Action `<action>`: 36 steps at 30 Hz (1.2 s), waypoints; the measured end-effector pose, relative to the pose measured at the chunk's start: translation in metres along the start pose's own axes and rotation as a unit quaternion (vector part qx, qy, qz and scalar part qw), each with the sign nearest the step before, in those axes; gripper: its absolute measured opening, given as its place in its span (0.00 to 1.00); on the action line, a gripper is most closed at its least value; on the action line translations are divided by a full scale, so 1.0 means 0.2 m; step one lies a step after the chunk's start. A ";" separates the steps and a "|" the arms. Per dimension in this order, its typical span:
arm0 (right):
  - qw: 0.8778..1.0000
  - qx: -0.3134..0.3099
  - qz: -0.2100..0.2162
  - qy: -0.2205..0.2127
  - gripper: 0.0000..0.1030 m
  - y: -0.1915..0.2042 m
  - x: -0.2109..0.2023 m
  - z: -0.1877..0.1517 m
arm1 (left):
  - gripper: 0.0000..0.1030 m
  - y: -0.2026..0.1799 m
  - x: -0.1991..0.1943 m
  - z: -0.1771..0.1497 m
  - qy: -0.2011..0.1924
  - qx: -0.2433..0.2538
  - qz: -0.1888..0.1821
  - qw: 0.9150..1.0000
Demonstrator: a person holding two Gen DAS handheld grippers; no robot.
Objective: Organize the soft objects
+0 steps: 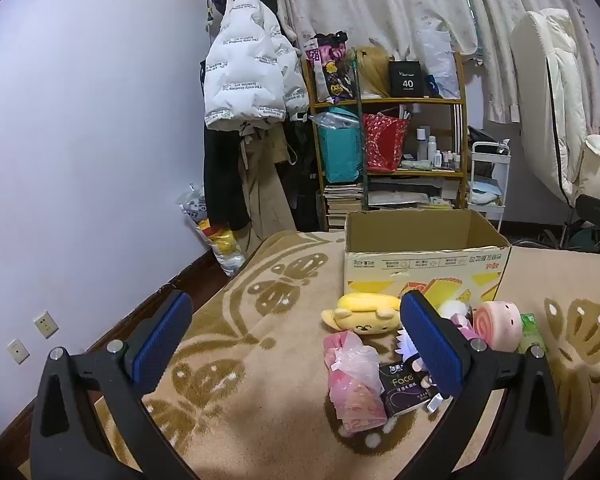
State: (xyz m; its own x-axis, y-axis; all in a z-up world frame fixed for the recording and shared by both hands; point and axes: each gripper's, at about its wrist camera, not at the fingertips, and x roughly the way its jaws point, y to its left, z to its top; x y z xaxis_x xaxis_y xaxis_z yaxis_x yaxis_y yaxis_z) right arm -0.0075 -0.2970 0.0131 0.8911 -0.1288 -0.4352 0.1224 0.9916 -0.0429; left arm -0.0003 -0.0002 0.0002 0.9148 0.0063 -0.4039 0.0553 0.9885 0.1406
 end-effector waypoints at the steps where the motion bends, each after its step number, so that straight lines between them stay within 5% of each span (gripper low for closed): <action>1: 1.000 0.001 0.000 -0.001 1.00 0.00 0.00 0.00 | 0.99 0.00 0.00 0.00 0.005 0.000 -0.002 1.000; 36: 1.000 0.004 0.005 -0.001 1.00 0.00 -0.01 0.01 | 1.00 0.00 0.00 0.00 0.005 0.000 -0.001 1.000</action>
State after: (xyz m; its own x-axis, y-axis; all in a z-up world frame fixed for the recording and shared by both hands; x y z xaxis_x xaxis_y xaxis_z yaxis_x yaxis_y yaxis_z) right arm -0.0083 -0.2960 0.0149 0.8930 -0.1190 -0.4341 0.1168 0.9926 -0.0319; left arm 0.0002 -0.0003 0.0002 0.9107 0.0048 -0.4131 0.0578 0.9886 0.1390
